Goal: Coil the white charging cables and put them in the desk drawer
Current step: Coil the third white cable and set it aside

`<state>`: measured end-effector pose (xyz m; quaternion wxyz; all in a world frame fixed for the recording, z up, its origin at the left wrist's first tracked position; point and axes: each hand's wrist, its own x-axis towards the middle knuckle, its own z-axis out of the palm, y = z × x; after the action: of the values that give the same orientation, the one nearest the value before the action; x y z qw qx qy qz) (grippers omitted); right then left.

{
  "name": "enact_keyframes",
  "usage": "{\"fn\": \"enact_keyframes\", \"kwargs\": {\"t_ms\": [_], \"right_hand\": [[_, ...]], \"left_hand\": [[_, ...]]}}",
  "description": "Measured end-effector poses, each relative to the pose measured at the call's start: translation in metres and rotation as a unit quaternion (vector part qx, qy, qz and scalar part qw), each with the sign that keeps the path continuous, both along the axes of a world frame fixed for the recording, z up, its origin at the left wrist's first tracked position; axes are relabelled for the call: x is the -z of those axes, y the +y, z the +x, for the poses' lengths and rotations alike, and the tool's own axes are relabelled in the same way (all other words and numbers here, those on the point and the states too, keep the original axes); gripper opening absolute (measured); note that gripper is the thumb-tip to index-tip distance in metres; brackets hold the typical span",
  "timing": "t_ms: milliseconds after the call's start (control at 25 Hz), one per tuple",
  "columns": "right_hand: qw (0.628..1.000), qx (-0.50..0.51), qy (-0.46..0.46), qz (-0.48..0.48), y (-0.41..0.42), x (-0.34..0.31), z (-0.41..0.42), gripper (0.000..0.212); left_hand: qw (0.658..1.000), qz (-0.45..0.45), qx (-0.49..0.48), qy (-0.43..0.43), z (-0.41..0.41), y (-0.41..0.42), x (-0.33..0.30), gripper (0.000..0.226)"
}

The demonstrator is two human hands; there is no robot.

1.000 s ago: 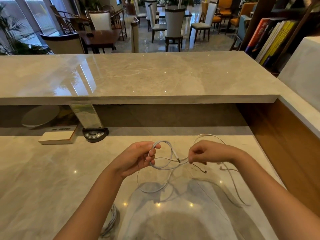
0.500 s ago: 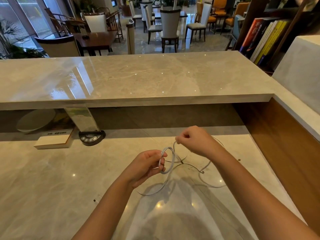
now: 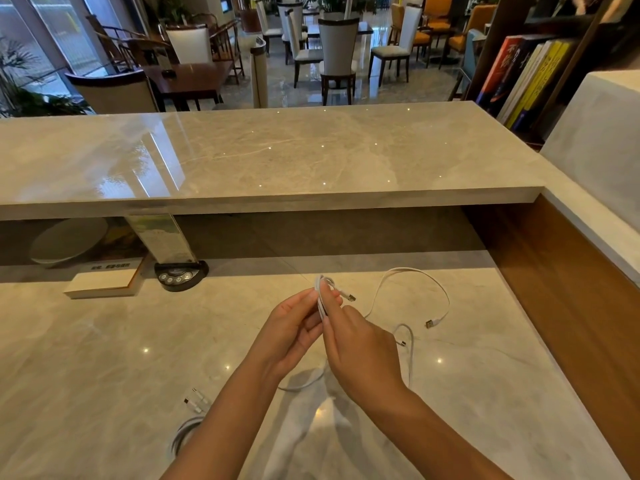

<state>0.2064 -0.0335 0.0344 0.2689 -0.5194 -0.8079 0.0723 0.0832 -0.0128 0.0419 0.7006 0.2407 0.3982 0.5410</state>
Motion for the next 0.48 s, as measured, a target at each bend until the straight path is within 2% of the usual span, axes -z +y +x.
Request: {"fn": "enact_keyframes", "kwargs": {"t_ms": [120, 200, 280, 360, 400, 480], "right_hand": [[0.998, 0.013, -0.051, 0.029, 0.003, 0.010, 0.003, 0.051], [0.999, -0.033, -0.030, 0.021, -0.002, 0.016, 0.005, 0.051], [0.993, -0.064, 0.069, -0.067, -0.009, 0.012, 0.011, 0.048], [0.971, -0.079, 0.142, -0.175, -0.002, 0.010, 0.026, 0.032], [0.966, -0.098, 0.135, -0.197, 0.008, 0.009, 0.035, 0.023], [0.961, -0.138, 0.067, -0.230, 0.028, 0.004, 0.054, 0.021]], "left_hand": [[0.999, -0.027, -0.024, -0.030, 0.003, 0.000, -0.001, 0.025], [0.995, -0.043, -0.055, -0.072, 0.002, 0.002, -0.001, 0.023], [0.990, -0.042, -0.064, -0.117, -0.003, 0.007, -0.002, 0.023], [0.991, -0.028, -0.051, -0.121, -0.009, 0.009, -0.005, 0.022], [0.991, -0.021, -0.046, -0.121, -0.011, 0.009, -0.006, 0.022], [0.989, -0.018, -0.051, -0.134, -0.016, 0.008, -0.005, 0.023]]}}
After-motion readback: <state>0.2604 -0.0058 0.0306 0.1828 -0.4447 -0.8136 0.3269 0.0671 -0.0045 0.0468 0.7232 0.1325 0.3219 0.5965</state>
